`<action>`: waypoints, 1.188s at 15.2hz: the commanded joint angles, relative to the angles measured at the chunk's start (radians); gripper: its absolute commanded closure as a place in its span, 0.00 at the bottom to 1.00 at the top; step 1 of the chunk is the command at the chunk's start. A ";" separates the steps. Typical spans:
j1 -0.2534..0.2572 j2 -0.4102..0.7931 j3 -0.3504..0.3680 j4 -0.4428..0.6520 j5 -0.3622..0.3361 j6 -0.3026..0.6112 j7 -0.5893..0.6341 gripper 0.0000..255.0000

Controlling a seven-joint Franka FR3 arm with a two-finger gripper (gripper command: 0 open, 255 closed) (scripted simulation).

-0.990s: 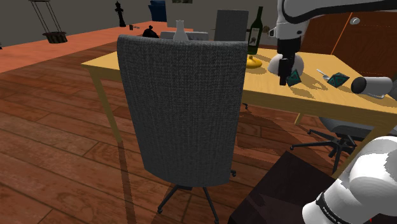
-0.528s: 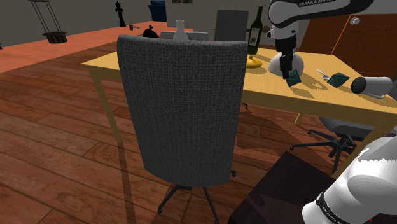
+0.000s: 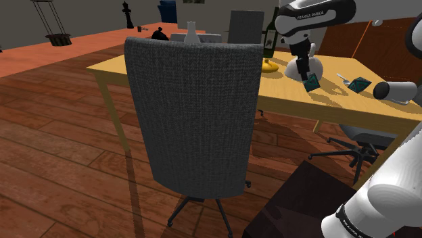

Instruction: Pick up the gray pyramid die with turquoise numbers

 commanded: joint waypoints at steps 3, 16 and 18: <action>-0.003 0.006 -0.003 -0.042 -0.002 0.046 0.012 0.00; -0.005 0.010 -0.005 -0.073 -0.001 0.079 0.021 1.00; -0.004 0.007 -0.003 -0.062 -0.001 0.065 0.018 1.00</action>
